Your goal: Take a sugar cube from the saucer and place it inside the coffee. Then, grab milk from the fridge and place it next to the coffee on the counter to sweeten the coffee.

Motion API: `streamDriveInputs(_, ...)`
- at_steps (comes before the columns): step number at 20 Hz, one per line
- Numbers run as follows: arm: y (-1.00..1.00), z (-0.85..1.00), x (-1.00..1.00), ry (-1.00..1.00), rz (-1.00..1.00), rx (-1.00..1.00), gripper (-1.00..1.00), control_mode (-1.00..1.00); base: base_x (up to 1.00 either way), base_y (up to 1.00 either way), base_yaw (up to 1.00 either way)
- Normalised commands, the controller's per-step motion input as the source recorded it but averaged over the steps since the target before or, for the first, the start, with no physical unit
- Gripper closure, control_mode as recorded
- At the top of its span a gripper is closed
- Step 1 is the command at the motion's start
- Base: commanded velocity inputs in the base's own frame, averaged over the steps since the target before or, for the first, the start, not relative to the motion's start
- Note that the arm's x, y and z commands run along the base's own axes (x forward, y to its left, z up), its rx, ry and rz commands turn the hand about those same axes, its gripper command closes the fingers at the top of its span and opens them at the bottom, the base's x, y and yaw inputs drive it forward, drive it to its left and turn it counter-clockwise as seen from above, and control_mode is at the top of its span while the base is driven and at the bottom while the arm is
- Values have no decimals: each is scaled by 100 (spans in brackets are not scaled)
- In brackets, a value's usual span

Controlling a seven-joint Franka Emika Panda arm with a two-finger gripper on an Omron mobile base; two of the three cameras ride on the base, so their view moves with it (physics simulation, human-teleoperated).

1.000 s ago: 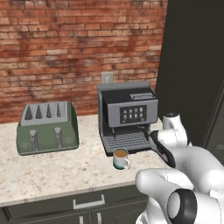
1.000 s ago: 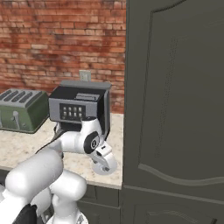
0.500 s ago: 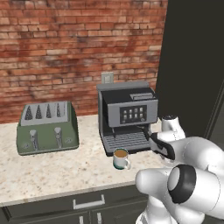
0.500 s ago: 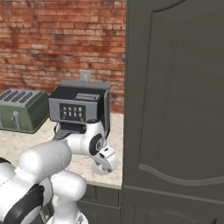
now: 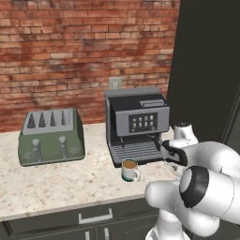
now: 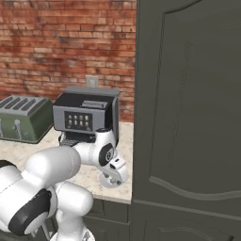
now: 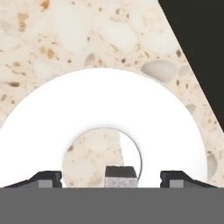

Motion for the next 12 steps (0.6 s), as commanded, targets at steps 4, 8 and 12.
streamDriveInputs(4, 0, -22, -13, -3, 0, 0, 100, -100, 0, 0, 0)
streamDriveInputs(8, 0, -11, -14, -7, 0, 0, 100, -100, 0, 0, 0)
streamDriveInputs(12, 0, -1, -1, 0, 0, 0, 100, -100, 0, 0, 0)
